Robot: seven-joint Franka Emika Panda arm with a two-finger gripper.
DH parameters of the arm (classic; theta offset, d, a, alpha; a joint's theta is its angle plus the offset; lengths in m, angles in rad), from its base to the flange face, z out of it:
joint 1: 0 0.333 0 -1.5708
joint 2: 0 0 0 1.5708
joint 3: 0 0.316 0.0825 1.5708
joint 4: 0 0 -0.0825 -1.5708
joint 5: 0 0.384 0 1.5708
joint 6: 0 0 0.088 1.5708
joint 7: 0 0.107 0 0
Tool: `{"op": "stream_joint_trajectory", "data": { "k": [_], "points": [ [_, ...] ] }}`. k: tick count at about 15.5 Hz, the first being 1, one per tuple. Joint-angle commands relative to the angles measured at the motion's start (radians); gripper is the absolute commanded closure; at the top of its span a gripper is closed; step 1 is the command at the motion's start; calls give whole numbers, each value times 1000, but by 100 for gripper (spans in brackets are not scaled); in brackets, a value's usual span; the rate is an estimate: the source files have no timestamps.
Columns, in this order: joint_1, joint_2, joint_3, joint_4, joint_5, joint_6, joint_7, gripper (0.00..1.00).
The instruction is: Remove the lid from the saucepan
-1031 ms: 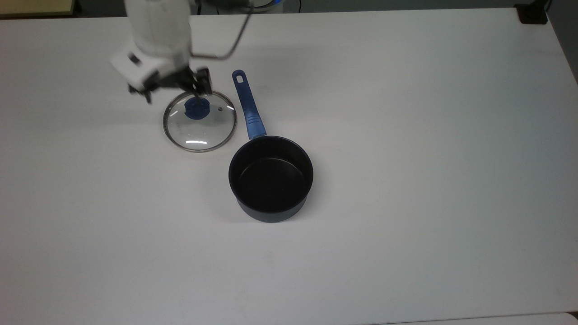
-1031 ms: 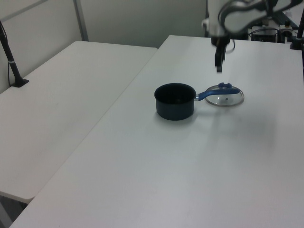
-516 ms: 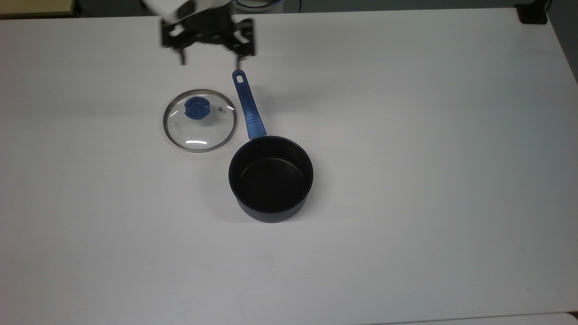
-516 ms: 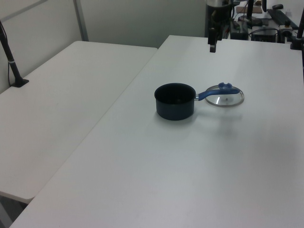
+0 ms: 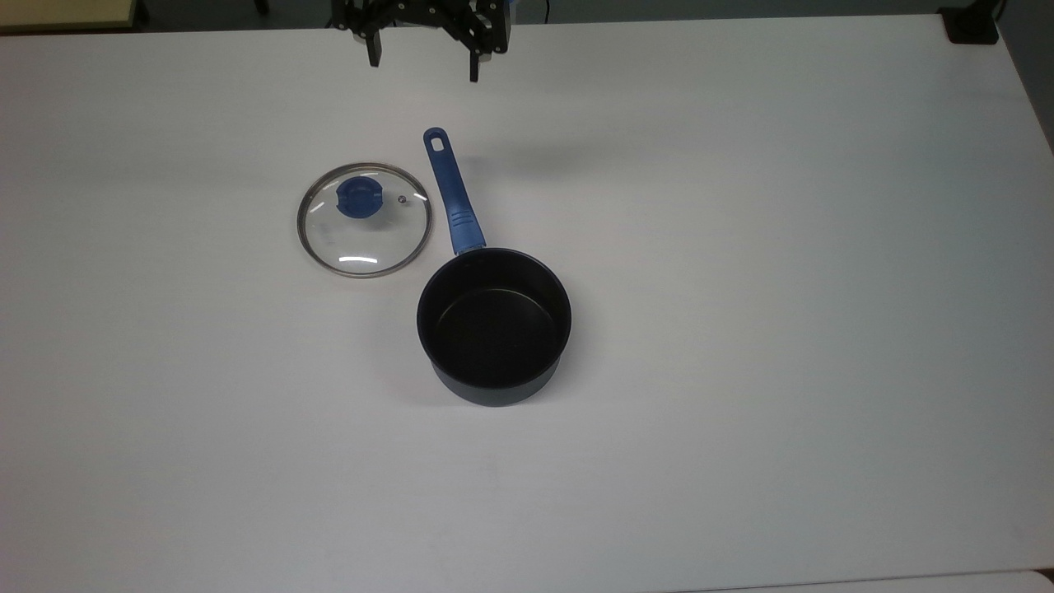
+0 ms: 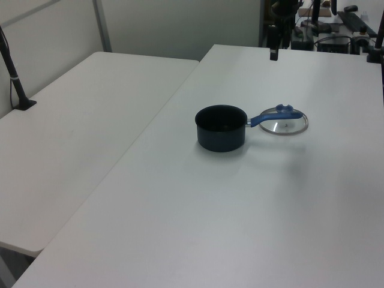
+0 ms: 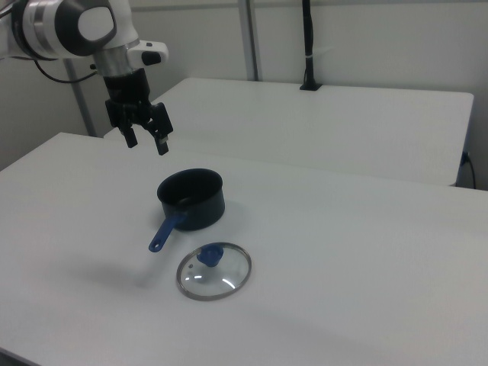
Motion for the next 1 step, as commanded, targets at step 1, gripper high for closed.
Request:
{"op": "stream_joint_trajectory", "data": {
  "k": [1],
  "points": [
    [-3,-34,-8,-16,8,-31,-38,0]
  ]
}}
